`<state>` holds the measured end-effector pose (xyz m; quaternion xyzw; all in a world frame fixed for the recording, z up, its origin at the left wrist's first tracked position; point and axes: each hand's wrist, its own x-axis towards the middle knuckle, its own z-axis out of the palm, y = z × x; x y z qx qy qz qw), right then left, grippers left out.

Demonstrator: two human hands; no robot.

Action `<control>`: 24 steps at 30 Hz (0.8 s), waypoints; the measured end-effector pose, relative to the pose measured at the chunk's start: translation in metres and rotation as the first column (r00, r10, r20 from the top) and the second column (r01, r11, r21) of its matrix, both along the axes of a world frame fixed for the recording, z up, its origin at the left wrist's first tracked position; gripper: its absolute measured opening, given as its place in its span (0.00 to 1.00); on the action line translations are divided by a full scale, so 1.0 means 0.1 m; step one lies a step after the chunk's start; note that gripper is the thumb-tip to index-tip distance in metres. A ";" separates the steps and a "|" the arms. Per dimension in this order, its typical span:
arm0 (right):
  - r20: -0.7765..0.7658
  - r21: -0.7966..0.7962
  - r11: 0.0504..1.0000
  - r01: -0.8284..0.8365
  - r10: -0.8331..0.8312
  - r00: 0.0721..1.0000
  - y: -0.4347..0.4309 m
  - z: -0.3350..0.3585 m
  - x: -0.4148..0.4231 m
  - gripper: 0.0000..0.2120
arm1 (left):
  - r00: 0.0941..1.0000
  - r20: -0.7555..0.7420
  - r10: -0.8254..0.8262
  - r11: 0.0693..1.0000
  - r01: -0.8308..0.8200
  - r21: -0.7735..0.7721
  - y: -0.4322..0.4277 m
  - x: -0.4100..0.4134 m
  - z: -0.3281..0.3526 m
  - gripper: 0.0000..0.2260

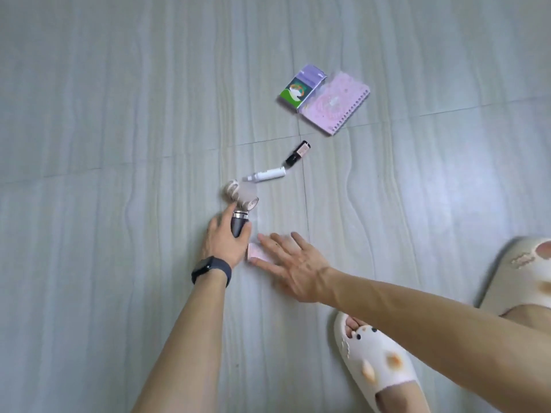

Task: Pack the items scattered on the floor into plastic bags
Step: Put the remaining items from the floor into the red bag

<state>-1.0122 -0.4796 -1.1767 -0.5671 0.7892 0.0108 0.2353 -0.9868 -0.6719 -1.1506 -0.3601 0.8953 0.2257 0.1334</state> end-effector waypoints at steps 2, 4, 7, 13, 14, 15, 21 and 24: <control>-0.061 -0.001 1.000 -0.006 0.006 0.998 -0.03 -0.09 0.03 0.32 | 1.000 -0.010 0.021 1.000 -0.021 -0.017 -0.02 0.05 -0.05 0.25; -0.127 -0.006 0.999 0.046 -0.046 0.991 0.09 -0.13 0.00 0.30 | 0.993 0.037 0.108 0.993 -0.106 -0.049 0.07 0.14 -0.07 0.25; -0.181 0.064 0.991 0.117 -0.103 0.978 0.38 -0.07 -0.13 0.30 | 0.972 0.103 0.212 0.977 -0.212 -0.012 0.34 0.38 -0.03 0.23; -0.061 0.196 0.923 0.331 -0.326 0.943 1.05 0.31 -0.41 0.40 | 0.985 0.166 0.054 0.993 -0.071 0.098 0.84 0.54 0.22 0.20; -0.013 0.230 0.891 0.392 -0.400 0.917 1.15 0.46 -0.44 0.38 | 0.990 0.141 0.032 0.990 -0.051 0.130 0.92 0.50 0.31 0.20; 0.047 0.249 0.864 0.437 -0.461 0.886 1.25 0.62 -0.47 0.35 | 0.993 0.117 0.010 0.986 -0.029 0.162 1.00 0.45 0.41 0.19; 0.110 0.568 0.731 0.378 -0.523 0.845 2.00 1.64 -0.88 0.22 | 0.968 -0.038 -0.246 0.946 0.249 0.208 1.50 -0.11 1.31 0.20; 0.009 0.595 0.652 0.470 -0.591 0.807 2.51 2.26 -1.05 0.30 | 0.909 -0.179 -0.377 0.904 0.403 0.142 1.93 -0.52 1.99 0.20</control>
